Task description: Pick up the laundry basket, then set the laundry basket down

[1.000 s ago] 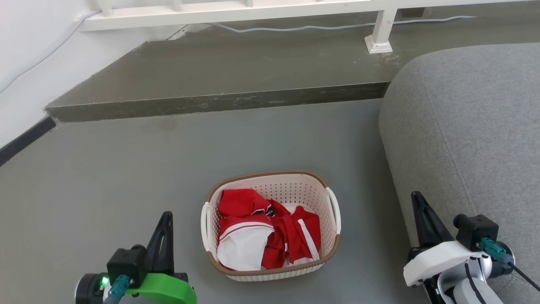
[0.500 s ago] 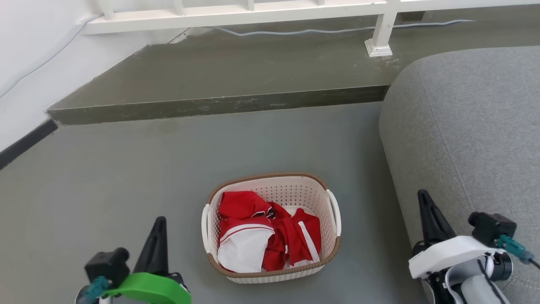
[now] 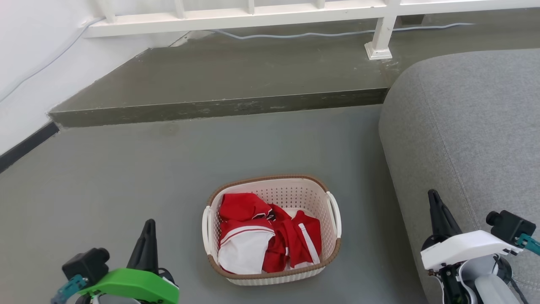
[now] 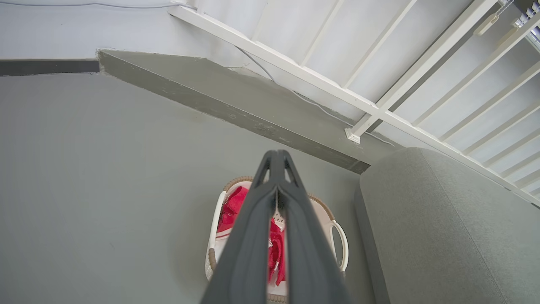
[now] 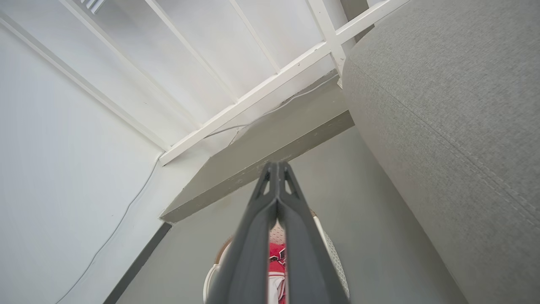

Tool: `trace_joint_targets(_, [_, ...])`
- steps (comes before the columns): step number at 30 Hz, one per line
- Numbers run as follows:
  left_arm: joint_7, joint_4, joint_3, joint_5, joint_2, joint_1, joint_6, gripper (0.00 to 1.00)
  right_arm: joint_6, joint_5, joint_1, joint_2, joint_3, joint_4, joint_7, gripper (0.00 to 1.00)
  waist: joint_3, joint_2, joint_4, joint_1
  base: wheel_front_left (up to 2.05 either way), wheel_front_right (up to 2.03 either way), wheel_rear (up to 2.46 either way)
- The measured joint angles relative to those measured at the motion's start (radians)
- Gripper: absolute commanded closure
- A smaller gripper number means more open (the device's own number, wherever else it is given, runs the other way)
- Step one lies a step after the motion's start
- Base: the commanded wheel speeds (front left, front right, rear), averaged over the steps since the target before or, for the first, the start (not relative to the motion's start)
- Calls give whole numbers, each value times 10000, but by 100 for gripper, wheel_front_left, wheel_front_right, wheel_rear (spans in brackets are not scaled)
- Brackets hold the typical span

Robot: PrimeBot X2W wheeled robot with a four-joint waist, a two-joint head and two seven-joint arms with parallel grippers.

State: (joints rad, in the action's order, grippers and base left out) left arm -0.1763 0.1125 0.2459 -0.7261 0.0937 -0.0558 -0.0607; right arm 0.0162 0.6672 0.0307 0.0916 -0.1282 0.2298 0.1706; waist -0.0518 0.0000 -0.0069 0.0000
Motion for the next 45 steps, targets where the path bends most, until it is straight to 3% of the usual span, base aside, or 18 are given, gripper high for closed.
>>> trace_joint_targets(45, [1325,811,-1442,-6069,67,498,1051,100,591,6263,-452,-46,1283,209,-1499,100,307,0,42,1,0,0,0])
